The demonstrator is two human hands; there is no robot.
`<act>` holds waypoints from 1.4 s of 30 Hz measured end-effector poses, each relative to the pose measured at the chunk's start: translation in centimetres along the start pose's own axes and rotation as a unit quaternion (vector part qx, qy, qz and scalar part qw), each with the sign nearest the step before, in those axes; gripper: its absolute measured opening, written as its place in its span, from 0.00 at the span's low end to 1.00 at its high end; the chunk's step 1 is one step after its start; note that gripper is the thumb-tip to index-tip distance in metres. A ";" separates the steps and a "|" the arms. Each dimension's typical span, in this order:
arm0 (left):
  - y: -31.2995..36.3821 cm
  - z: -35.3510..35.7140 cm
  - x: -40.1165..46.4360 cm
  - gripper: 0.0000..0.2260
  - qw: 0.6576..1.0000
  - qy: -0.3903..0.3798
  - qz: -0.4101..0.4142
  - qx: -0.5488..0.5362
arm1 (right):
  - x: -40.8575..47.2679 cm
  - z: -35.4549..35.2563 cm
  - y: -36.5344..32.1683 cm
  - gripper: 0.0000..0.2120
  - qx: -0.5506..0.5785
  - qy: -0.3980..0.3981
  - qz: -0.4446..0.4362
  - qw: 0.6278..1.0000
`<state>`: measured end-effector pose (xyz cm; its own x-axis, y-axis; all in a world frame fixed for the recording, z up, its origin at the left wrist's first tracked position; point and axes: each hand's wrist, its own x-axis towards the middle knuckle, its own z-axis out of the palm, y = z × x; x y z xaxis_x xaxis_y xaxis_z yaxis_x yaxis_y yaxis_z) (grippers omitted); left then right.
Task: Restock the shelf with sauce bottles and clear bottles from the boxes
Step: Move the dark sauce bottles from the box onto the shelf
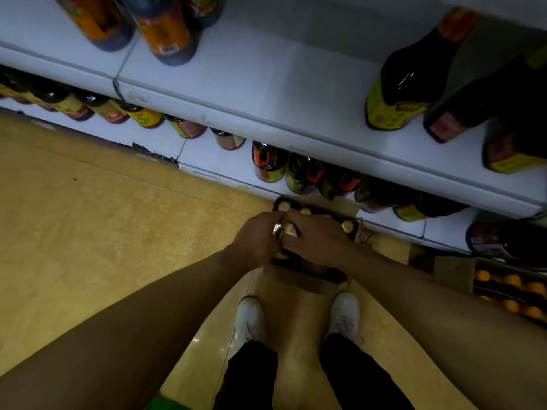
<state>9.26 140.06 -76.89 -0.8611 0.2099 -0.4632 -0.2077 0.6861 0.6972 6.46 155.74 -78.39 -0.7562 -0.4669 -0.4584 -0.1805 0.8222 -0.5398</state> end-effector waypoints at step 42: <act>37.9 -29.3 -19.0 0.09 0.949 0.031 0.294 -0.108 | -24.3 -44.9 -30.9 0.18 -0.031 0.266 -0.104 0.958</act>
<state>4.11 141.65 -25.63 -0.8819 0.4663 0.0696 0.2330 0.3027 0.9242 2.18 156.32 -18.82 -0.9102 -0.4046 0.0883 -0.3869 0.7547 -0.5298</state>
